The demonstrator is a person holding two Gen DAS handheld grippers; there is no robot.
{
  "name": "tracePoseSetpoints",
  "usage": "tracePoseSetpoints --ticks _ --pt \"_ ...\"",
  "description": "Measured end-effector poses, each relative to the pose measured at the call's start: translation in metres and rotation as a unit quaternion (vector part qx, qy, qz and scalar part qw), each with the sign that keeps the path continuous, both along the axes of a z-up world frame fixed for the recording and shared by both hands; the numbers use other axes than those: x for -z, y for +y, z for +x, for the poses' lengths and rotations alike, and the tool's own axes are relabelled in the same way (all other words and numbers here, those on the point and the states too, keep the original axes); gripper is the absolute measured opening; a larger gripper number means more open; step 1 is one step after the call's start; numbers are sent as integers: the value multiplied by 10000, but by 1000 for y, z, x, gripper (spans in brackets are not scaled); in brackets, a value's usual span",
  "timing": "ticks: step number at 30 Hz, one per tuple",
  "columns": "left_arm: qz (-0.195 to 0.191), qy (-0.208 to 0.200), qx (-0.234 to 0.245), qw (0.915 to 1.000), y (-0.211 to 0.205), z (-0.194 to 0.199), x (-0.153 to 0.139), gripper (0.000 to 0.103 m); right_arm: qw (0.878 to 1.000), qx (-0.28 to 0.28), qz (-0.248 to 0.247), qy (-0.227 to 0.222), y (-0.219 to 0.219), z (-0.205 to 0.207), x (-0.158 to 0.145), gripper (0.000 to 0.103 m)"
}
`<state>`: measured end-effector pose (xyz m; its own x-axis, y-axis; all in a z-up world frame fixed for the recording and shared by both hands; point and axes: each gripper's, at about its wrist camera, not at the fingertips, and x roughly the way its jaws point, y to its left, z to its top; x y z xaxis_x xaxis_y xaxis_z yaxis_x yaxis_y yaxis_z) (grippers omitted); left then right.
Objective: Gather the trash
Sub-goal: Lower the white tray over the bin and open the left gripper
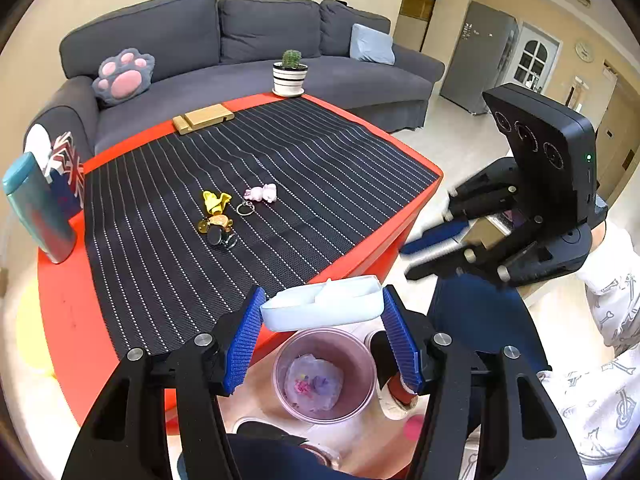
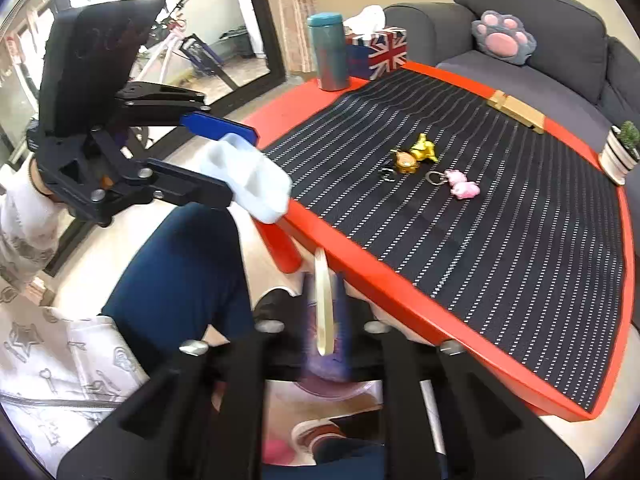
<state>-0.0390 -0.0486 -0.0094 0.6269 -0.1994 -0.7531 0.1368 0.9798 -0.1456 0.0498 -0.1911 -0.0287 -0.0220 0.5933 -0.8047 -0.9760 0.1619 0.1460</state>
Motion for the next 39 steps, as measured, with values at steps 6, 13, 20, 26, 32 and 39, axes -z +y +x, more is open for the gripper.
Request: tracePoseSetpoints --ticks 6,13,20,26,32,39 --pt "-9 68 46 10000 -3 0 4 58 9995 288 155 -8 -5 10 -5 89" --pt "-42 107 91 9999 -5 0 7 58 9989 447 160 55 -6 15 -5 97" --pt "-48 107 140 9998 -7 0 5 58 9986 492 173 100 -8 16 -5 98" --pt "-44 128 218 9997 -12 0 5 58 9976 631 236 134 -13 21 -7 98" --pt "-55 176 312 9993 -17 3 9 58 9954 871 358 183 -21 28 -11 98" --pt "-61 247 405 9989 -25 7 13 58 9941 979 436 185 -31 32 -14 98"
